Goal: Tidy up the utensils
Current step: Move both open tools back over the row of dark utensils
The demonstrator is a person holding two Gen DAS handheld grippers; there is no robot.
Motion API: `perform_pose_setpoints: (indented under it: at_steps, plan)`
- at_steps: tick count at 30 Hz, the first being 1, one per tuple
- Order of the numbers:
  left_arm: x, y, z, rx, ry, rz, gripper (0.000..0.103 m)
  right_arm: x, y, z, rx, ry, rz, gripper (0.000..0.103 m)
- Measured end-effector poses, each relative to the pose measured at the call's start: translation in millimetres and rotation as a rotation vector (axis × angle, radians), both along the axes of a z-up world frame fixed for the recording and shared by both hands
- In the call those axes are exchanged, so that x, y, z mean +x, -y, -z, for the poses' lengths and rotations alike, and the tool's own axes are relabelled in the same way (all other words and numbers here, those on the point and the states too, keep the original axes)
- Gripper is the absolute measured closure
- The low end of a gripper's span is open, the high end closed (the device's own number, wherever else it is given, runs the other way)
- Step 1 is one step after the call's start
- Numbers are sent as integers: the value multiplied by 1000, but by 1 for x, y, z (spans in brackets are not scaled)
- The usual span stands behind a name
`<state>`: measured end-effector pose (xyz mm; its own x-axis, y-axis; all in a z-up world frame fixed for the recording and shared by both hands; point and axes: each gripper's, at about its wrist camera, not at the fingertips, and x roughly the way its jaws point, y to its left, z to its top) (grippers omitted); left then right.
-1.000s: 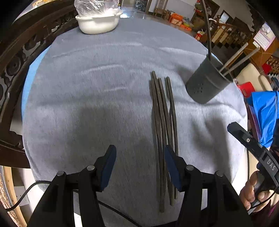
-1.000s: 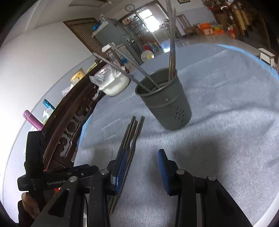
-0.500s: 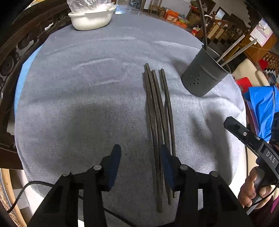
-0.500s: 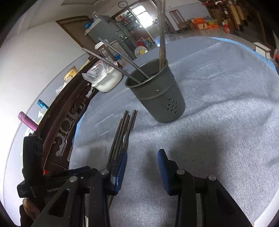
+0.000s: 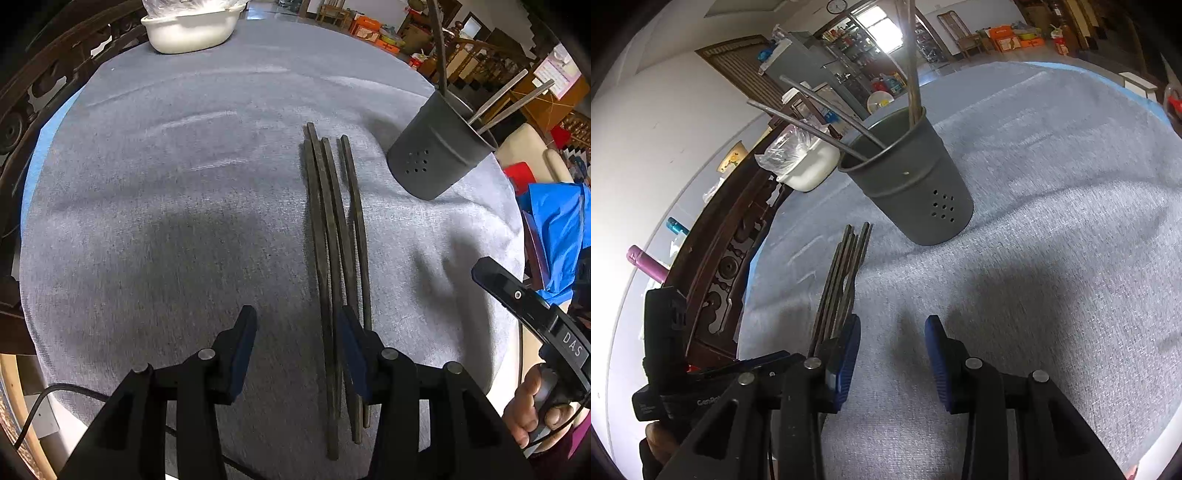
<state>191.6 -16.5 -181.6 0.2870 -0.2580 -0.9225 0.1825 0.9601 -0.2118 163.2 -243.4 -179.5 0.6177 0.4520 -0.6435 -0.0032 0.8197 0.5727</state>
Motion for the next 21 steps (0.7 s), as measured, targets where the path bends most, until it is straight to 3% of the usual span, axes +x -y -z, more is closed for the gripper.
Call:
perform_pose_setpoints:
  at_steps: [17,21]
  plan:
    - [14,6,8,-6,-14,-12,56,-2,1,4,21,-13,3,63]
    - [19,4,12,-1,-8,-18,60,-2,-1,6,20,-17,2,63]
